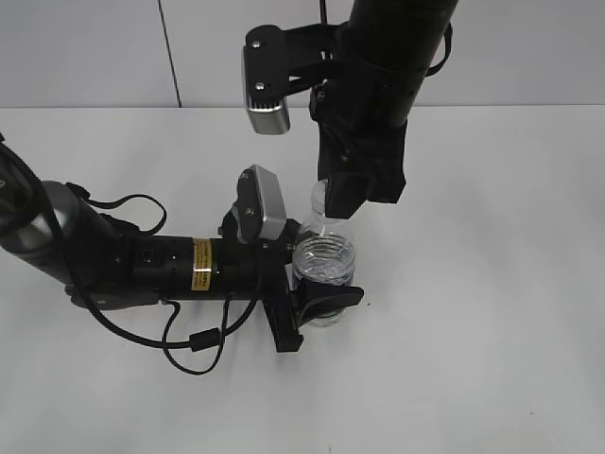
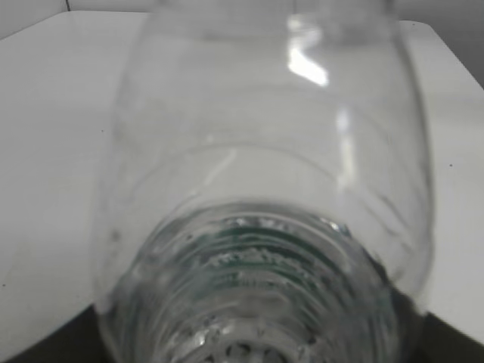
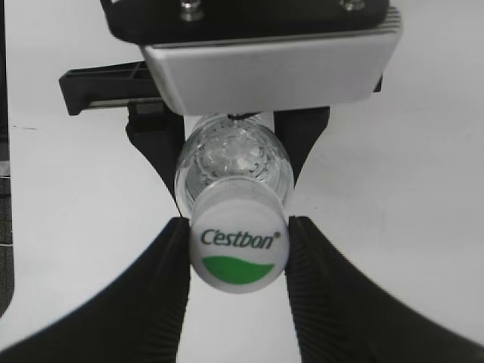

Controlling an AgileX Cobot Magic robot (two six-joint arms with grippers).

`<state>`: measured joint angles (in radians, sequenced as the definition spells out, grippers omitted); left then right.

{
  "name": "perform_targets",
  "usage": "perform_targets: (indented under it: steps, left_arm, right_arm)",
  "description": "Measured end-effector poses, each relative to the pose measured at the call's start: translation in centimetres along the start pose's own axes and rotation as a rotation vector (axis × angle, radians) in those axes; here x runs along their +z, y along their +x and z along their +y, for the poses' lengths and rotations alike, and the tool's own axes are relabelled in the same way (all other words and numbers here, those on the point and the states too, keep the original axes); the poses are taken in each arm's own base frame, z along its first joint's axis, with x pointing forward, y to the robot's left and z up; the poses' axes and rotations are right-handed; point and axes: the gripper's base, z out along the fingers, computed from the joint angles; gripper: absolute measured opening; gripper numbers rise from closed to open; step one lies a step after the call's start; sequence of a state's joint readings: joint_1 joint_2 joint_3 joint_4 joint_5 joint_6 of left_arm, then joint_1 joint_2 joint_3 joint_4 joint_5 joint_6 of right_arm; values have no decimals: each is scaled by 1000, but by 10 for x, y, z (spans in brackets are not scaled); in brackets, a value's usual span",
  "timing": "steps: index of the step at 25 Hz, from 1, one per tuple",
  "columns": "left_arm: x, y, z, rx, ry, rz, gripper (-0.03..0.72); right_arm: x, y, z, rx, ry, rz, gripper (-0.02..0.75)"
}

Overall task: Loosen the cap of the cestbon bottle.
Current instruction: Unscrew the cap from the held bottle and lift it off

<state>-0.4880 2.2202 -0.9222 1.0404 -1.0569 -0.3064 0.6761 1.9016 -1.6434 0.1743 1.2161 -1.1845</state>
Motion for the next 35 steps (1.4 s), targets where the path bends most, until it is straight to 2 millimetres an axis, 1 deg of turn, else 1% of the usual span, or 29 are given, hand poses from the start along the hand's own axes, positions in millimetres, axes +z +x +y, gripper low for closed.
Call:
perform_targets:
  steps: [4, 10, 13, 23, 26, 29, 32, 35]
  left_arm:
    - [0, 0, 0, 1, 1, 0, 406]
    - [0, 0, 0, -3, 0, 0, 406]
    - [0, 0, 0, -3, -1, 0, 406]
    - [0, 0, 0, -3, -1, 0, 406]
    - [0, 0, 0, -3, -1, 0, 406]
    - [0, 0, 0, -3, -1, 0, 406]
    - [0, 0, 0, -5, -3, -1, 406]
    - [0, 0, 0, -6, -3, -1, 406]
  right_arm:
    - [0, 0, 0, 2, -1, -4, 335]
    - [0, -4, 1, 16, -15, -39, 440]
    - [-1, -5, 1, 44, -18, -52, 474]
    - [-10, -9, -3, 135, 15, -67, 483]
    - [-21, -10, -9, 241, 60, -62, 483]
    - [-37, -9, -18, 446, 152, -36, 484]
    - [-45, -6, -23, 716, 220, -31, 484]
    - [-46, -5, -24, 1000, 225, -60, 484]
